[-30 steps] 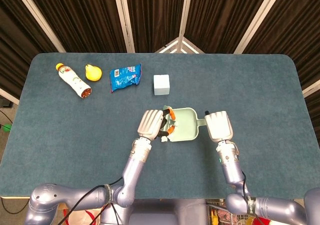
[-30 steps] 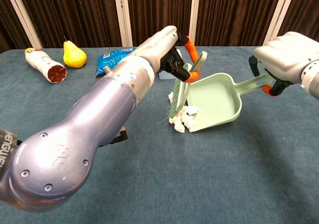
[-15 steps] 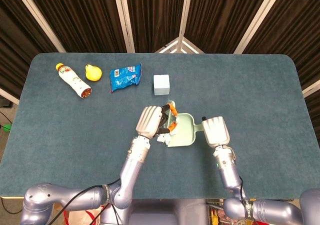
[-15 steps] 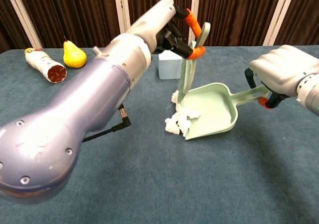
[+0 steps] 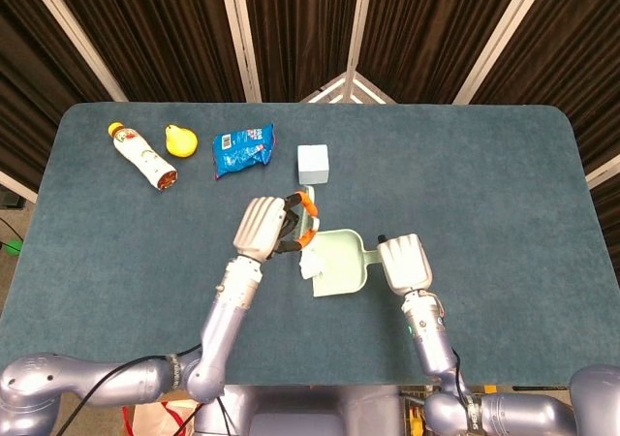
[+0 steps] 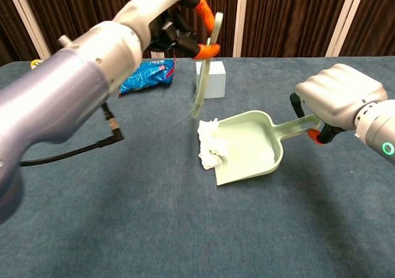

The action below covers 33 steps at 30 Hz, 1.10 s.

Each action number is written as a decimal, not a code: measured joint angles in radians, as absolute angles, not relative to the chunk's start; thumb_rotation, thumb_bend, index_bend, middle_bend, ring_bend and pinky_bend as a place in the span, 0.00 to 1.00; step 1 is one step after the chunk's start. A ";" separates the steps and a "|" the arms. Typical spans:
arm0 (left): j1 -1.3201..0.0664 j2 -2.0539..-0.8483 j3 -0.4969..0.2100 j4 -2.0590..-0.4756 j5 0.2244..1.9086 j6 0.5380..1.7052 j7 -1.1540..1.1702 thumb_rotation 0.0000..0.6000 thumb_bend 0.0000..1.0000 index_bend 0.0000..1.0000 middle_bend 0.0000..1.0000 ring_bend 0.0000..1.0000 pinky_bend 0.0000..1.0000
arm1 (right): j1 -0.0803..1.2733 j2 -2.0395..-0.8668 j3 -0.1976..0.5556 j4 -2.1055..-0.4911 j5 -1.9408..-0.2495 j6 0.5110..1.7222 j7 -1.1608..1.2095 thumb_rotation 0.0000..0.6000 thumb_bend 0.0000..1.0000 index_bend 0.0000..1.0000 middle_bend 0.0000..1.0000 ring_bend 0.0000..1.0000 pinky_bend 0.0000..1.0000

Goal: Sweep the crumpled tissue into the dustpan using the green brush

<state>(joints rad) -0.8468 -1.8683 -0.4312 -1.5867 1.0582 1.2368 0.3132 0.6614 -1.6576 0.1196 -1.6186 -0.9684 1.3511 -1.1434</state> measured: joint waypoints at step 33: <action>-0.852 -2.007 -0.349 -1.392 1.074 1.200 0.308 1.00 0.64 0.77 1.00 1.00 1.00 | 0.672 -1.637 0.149 -1.590 -0.950 1.344 -1.162 1.00 0.47 0.59 0.82 0.84 0.82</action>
